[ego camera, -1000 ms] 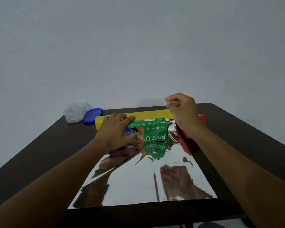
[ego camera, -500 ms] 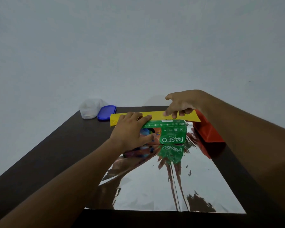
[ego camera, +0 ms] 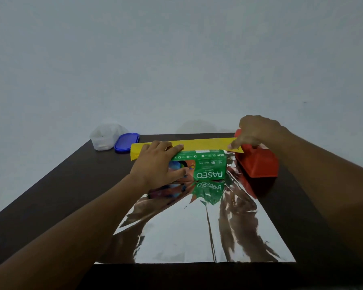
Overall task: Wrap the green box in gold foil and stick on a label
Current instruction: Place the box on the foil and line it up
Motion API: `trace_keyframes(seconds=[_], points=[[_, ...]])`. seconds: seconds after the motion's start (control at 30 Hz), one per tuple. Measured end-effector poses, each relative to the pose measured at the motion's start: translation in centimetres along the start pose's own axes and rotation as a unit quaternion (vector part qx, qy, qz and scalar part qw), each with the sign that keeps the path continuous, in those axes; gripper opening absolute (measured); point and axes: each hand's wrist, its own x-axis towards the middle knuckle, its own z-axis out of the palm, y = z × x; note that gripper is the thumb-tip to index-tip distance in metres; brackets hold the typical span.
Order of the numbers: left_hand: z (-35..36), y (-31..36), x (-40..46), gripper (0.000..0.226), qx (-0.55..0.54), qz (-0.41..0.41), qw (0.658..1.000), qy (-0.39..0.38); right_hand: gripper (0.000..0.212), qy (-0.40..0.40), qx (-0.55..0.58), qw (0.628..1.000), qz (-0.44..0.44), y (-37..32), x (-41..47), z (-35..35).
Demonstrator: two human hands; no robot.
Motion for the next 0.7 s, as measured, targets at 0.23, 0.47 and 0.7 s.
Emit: trace_keyframes(seconds=[0.23, 0.47, 0.7], points=[[0.1, 0.0, 0.0, 0.083, 0.005, 0.008, 1.0, 0.01, 0.064, 0.051, 0.159, 0.975, 0.144, 4.5, -2.0, 2.1], [0.2, -0.1, 0.1, 0.083, 0.009, 0.009, 1.0, 0.011, 0.025, -0.073, 0.429, 0.88, 0.191, 4.8, -4.2, 1.3], [0.3, 0.0, 0.2, 0.085, 0.002, 0.007, 1.0, 0.016, 0.034, -0.05, 0.592, 0.764, 0.252, 4.7, -2.1, 1.2]])
